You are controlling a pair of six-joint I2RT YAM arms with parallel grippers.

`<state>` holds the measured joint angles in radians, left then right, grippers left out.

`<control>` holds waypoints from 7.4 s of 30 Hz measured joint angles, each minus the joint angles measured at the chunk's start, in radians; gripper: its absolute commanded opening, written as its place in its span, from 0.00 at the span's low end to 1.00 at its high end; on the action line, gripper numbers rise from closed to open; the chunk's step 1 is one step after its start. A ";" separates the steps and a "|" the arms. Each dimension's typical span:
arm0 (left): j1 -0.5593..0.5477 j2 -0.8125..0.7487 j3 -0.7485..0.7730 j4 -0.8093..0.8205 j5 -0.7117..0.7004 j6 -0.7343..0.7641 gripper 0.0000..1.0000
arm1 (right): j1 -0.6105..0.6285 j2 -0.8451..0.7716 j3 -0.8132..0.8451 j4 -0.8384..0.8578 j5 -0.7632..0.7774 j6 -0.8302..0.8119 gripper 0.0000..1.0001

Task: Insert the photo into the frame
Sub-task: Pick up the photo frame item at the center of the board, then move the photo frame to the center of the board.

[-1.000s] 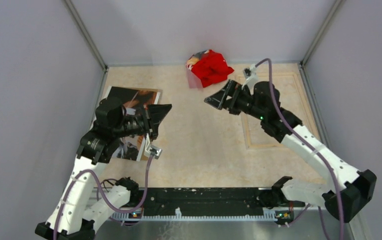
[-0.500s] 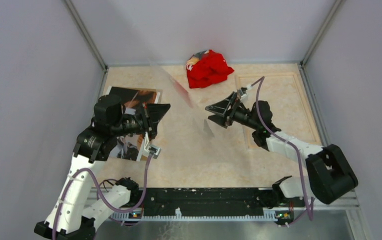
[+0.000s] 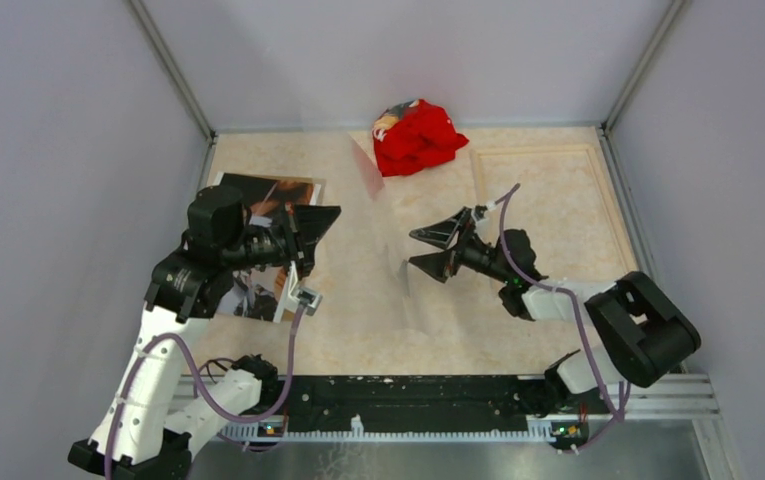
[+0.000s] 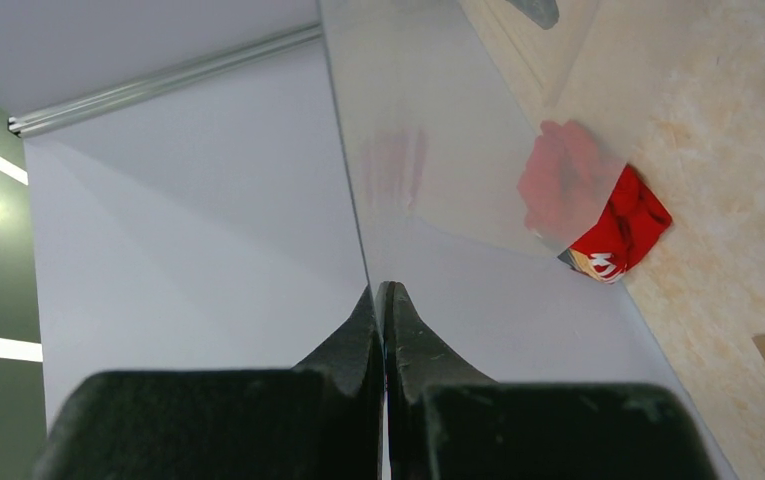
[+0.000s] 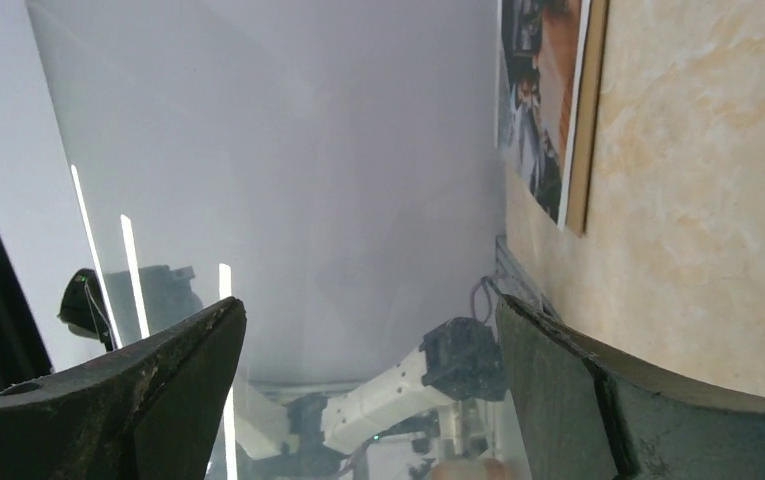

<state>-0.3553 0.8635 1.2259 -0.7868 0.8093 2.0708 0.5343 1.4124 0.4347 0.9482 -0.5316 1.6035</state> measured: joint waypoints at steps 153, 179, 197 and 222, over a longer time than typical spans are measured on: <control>-0.367 1.430 0.674 0.480 -0.267 -1.864 0.99 | -0.460 -0.661 0.999 -1.580 0.527 -1.151 0.00; -0.494 1.582 0.724 0.711 -0.505 -1.817 0.99 | -0.460 -0.765 0.979 -1.735 0.567 -1.167 0.00; -0.439 1.432 0.448 0.842 -0.649 -1.838 0.57 | -0.460 -0.766 0.978 -1.752 0.583 -1.192 0.00; -0.200 0.946 -0.107 0.525 -0.553 -1.868 0.30 | -0.460 -0.675 0.647 -1.511 0.520 -1.180 0.00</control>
<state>-0.5549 1.8091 1.1191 -0.2619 0.2562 0.2031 0.0742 0.7376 1.0821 -0.5629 -0.0116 0.4236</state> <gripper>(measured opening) 0.313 0.005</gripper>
